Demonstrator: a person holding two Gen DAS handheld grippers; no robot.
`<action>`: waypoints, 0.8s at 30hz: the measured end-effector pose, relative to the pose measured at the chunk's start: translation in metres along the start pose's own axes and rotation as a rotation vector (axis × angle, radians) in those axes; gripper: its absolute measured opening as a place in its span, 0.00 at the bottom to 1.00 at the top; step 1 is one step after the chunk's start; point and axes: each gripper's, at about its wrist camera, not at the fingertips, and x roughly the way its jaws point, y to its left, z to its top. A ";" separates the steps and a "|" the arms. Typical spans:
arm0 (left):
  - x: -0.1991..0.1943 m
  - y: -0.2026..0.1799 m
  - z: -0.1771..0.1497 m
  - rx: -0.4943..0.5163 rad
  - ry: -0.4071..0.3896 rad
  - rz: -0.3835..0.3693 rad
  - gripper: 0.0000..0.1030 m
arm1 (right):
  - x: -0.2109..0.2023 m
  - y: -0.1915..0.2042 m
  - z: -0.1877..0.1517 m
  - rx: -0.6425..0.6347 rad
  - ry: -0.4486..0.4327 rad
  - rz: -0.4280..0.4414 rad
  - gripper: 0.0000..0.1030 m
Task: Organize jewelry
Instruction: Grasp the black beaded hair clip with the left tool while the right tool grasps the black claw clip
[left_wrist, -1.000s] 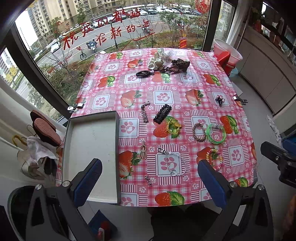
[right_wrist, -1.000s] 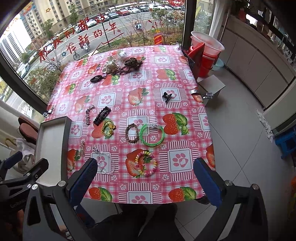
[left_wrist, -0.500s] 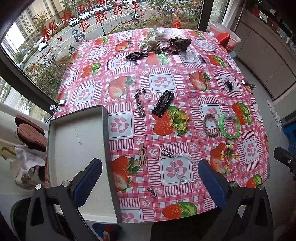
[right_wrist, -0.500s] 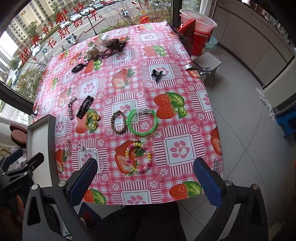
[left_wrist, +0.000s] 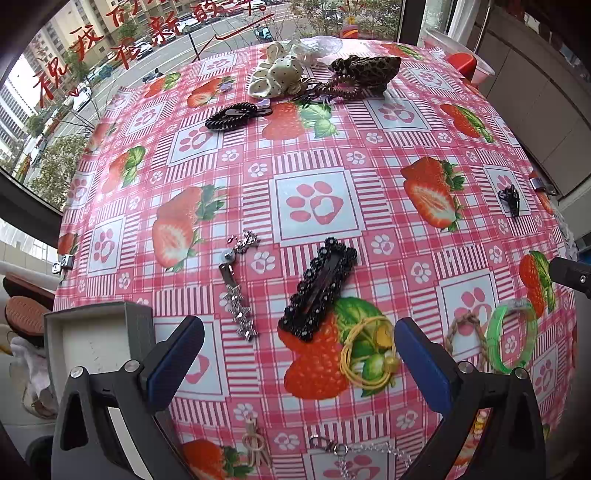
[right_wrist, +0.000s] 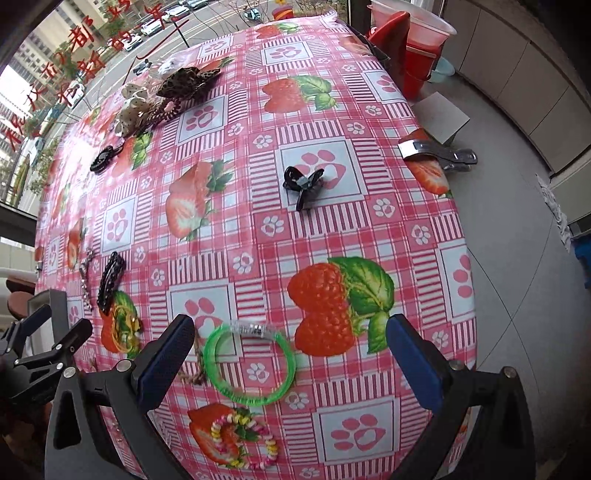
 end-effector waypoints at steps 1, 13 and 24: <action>0.007 -0.002 0.005 0.011 0.000 0.003 0.92 | 0.008 -0.002 0.008 0.010 0.003 0.010 1.00; 0.053 -0.009 0.025 -0.013 0.052 -0.029 0.92 | 0.061 0.001 0.072 0.023 -0.019 0.003 0.75; 0.045 -0.011 0.026 -0.055 0.039 -0.069 0.41 | 0.065 0.030 0.090 -0.084 -0.056 -0.055 0.24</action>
